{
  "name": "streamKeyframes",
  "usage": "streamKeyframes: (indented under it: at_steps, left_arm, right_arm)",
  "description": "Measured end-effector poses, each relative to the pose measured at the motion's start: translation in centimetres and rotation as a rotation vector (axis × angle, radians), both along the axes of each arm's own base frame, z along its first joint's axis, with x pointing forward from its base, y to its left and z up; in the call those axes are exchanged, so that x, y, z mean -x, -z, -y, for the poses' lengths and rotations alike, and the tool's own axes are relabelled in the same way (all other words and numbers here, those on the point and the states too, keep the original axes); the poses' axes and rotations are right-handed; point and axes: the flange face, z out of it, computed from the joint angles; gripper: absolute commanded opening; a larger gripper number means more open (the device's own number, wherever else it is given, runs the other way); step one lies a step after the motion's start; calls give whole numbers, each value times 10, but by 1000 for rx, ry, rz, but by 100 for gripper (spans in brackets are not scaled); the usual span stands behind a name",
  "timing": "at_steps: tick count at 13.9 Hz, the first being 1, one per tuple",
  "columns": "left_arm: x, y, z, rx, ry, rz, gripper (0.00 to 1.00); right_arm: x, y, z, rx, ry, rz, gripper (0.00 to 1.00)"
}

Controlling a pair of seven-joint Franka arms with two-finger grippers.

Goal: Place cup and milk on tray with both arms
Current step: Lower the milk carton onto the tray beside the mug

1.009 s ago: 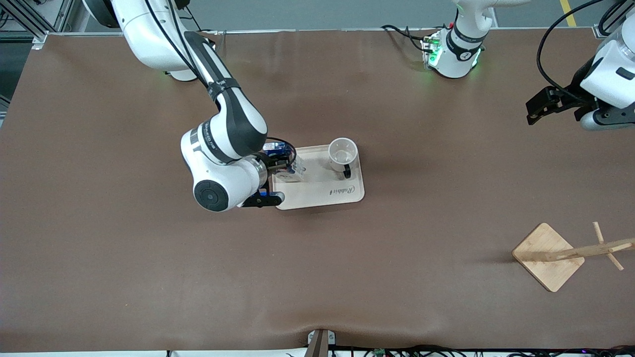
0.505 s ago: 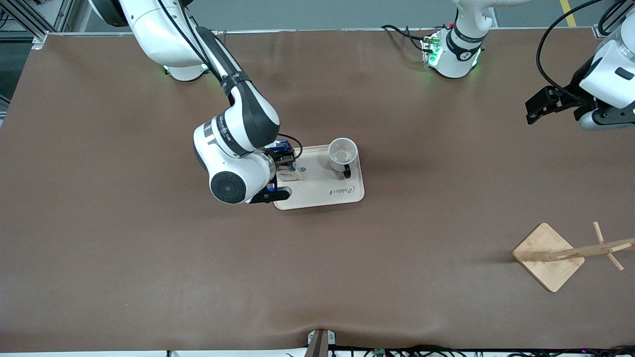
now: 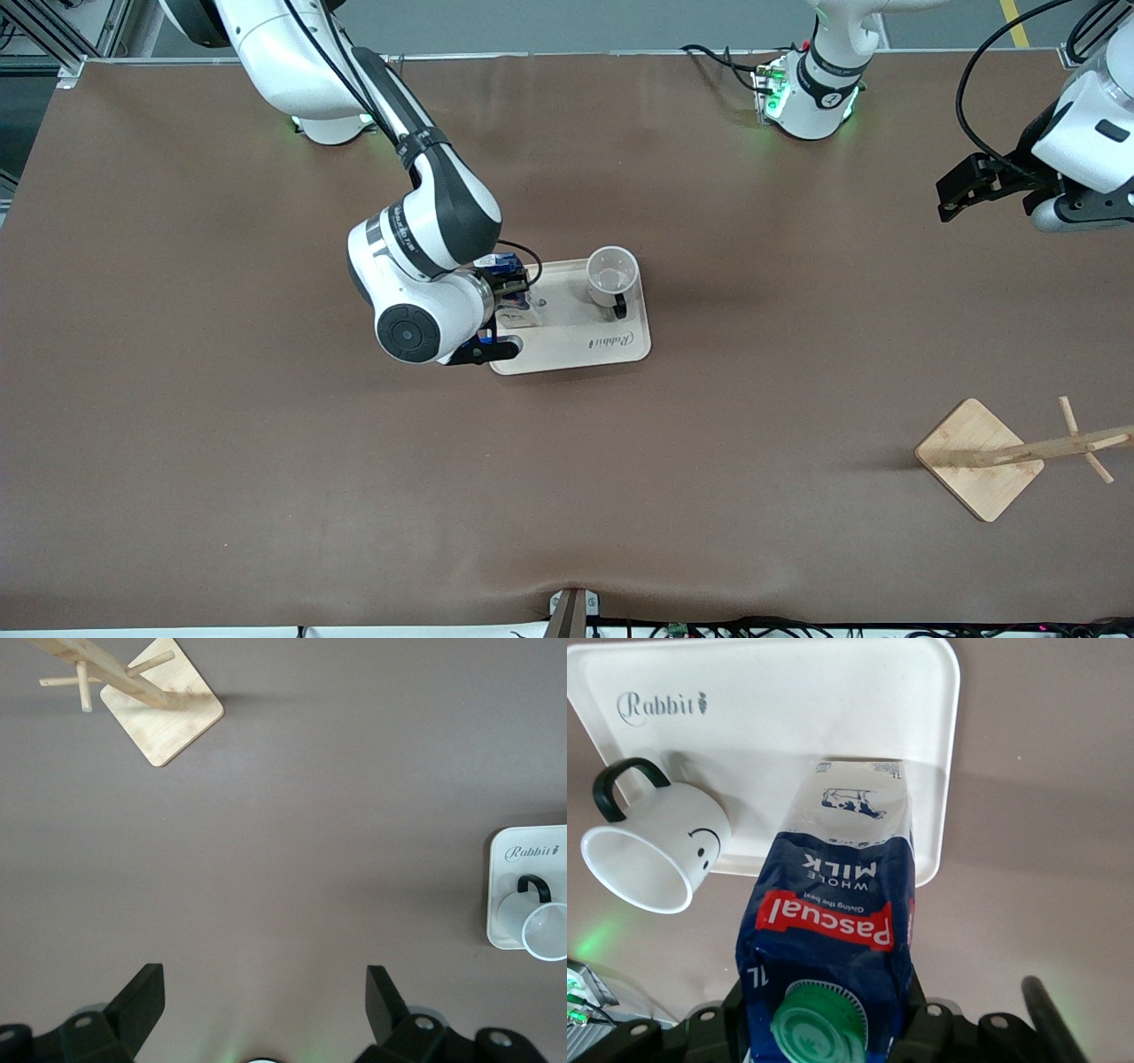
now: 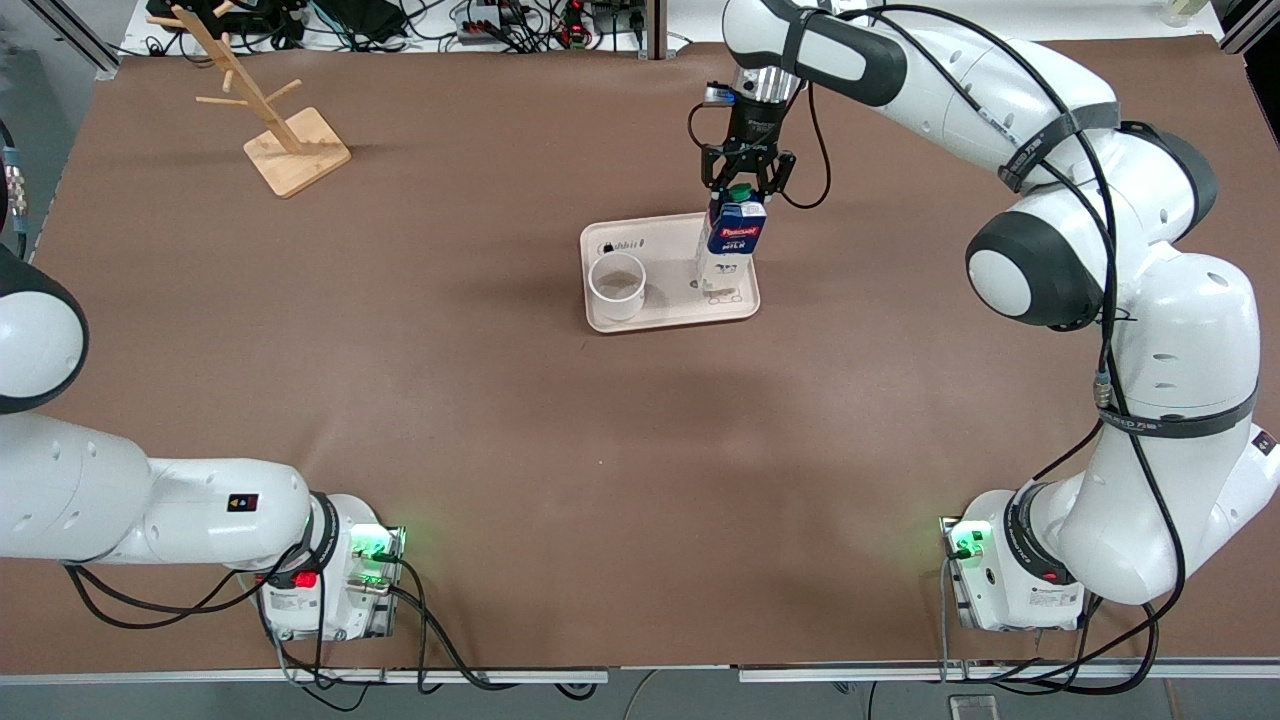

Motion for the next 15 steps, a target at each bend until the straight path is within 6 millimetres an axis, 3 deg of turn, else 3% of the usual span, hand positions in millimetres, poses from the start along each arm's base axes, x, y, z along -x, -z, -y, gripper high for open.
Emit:
streamKeyframes:
  at_steps: [8,9,10,15]
  left_arm:
    - [0,0,0,0,0,0,100]
    - [0,0,0,0,0,0,100]
    - [0,0,0,0,0,0,100]
    - [0,-1,0,0,0,1,100]
  right_arm:
    - [6,4,-11,24,5,11,2]
    - [6,4,-11,25,5,12,23]
    - [6,4,-11,25,5,12,99]
    - [5,10,-11,31,7,13,100]
